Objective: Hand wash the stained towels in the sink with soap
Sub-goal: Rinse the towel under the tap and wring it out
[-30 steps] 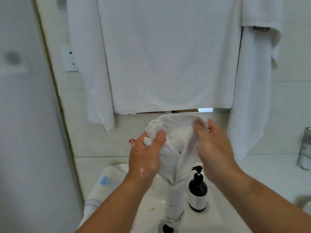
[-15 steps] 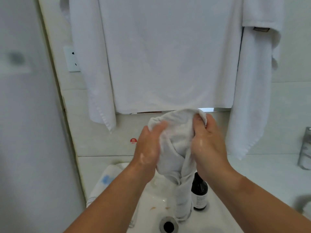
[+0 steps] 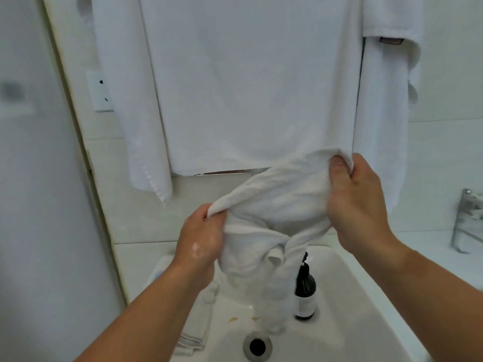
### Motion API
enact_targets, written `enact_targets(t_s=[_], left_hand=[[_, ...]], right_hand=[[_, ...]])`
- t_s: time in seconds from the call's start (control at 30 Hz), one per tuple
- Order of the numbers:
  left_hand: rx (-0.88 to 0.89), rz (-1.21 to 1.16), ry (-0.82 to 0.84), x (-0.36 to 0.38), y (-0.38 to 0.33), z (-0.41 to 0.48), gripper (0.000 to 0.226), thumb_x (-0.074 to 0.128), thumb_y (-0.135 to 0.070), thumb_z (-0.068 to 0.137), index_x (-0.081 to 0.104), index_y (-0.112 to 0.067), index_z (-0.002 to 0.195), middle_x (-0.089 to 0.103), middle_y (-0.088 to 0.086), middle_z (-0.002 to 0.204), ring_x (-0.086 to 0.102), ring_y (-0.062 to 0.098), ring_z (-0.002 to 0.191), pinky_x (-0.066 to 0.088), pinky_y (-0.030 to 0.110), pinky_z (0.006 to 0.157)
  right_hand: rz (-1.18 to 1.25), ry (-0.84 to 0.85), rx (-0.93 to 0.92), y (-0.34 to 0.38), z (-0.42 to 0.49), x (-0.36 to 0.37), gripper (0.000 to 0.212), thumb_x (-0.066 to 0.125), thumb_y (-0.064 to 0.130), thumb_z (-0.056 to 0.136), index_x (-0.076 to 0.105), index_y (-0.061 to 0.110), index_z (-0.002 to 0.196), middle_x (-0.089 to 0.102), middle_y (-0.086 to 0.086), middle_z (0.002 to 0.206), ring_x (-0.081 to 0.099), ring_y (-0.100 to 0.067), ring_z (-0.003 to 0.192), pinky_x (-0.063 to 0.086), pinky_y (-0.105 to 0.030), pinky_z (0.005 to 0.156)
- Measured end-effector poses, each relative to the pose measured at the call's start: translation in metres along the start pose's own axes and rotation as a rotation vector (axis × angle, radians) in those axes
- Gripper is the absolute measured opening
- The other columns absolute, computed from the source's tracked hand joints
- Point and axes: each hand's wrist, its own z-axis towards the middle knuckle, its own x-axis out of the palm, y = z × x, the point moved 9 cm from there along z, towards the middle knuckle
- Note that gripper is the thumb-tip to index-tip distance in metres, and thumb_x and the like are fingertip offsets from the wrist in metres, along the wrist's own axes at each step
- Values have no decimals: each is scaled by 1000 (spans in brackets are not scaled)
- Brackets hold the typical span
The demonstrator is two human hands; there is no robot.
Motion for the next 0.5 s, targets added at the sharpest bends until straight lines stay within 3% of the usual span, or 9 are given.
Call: enact_targets(t_s=[0.07, 0.13, 0.2, 0.27, 0.33, 0.4, 0.5], left_hand=[[8, -3, -75, 0, -1, -4, 24, 54, -35, 99, 70, -22, 87, 73, 1, 92, 69, 27, 94, 58, 47, 85], [400, 431, -134, -9, -30, -4, 36, 50, -42, 99, 57, -19, 72, 62, -2, 70, 64, 29, 76, 45, 34, 67], [723, 873, -33, -7, -40, -6, 50, 48, -64, 90, 51, -20, 67, 52, -3, 58, 56, 27, 61, 34, 30, 60], [711, 1036, 196, -10, -29, 7, 71, 45, -88, 75, 63, -19, 76, 60, -2, 62, 55, 20, 61, 44, 32, 64], [670, 1053, 345, -16, -28, 16, 71, 58, -92, 64, 64, -22, 75, 59, -7, 61, 53, 11, 58, 47, 29, 61], [644, 1040, 381, -29, -41, 21, 50, 81, -73, 60, 60, -28, 67, 56, -10, 58, 51, 9, 58, 39, 19, 54], [469, 923, 342, -55, -49, 27, 30, 90, -41, 70, 66, -23, 70, 59, 0, 62, 48, 6, 55, 37, 25, 55]], right_hand=[[-157, 24, -66, 1, -3, 0, 30, 40, 36, 107, 44, 24, 79, 51, 7, 74, 47, -12, 67, 35, -35, 62], [-271, 14, -121, -2, 3, -13, 29, 39, 34, 107, 45, 22, 81, 54, 6, 74, 49, -9, 70, 29, -36, 62], [-404, 39, -173, -7, 11, -27, 25, 38, 30, 106, 47, 18, 85, 56, 2, 72, 51, -9, 71, 30, -34, 58], [-523, 111, -222, -16, 13, -31, 19, 39, 27, 105, 51, 19, 92, 60, -1, 72, 53, -8, 69, 34, -22, 56], [-550, 144, -251, -16, 11, -32, 18, 40, 26, 105, 53, 22, 94, 61, 0, 73, 54, -7, 69, 35, -18, 57], [-494, 136, -235, -11, 11, -34, 21, 40, 28, 106, 53, 22, 90, 59, 5, 73, 53, -7, 70, 36, -20, 59], [-330, 142, -128, -13, 12, -34, 32, 39, 37, 106, 52, 19, 84, 58, 0, 77, 50, -12, 69, 38, -32, 61]])
